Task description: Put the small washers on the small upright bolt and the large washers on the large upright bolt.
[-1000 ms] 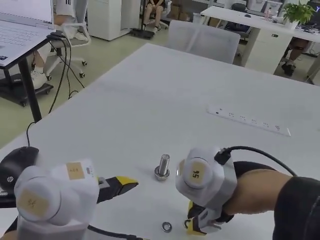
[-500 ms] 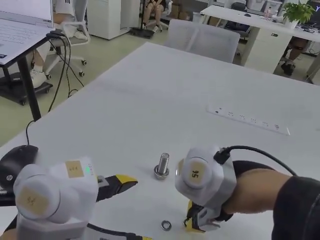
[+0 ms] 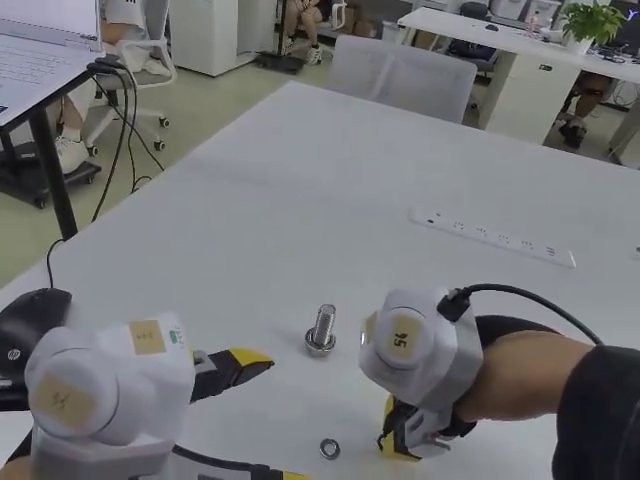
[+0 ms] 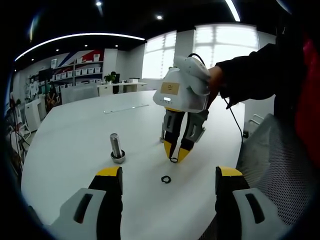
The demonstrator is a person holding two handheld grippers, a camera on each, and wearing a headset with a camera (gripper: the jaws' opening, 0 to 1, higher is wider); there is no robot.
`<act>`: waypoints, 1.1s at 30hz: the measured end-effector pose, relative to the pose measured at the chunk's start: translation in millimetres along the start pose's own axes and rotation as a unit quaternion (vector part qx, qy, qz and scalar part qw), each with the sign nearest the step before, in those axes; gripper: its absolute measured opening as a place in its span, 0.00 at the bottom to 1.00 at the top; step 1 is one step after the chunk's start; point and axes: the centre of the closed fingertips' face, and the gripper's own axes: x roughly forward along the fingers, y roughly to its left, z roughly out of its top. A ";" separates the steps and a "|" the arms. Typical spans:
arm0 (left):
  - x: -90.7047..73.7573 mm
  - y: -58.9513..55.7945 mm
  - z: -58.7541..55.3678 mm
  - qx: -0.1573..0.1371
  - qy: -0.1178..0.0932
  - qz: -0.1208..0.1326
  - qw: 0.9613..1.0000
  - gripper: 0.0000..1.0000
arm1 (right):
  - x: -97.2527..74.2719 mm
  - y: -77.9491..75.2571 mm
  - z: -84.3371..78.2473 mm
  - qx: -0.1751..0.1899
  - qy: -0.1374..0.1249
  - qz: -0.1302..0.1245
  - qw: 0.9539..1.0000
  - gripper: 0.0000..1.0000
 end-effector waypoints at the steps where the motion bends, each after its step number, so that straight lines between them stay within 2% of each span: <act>1: 0.0 0.0 0.2 0.000 0.000 -0.001 1.000 0.75 | -1.5 -0.4 -2.1 0.003 0.000 0.000 1.000 0.14; 11: 2.0 0.8 1.4 0.001 0.000 -0.005 1.000 0.75 | -12.3 -6.9 -21.2 0.024 0.005 -0.010 1.000 0.14; 24: 7.3 -0.4 3.4 0.003 0.004 -0.011 1.000 0.75 | -25.7 -9.9 -42.6 0.057 -0.002 -0.013 0.998 0.14; 33: 8.8 -0.7 4.8 0.004 0.007 -0.012 1.000 0.75 | -37.4 -18.7 -58.9 0.077 0.001 -0.023 0.997 0.14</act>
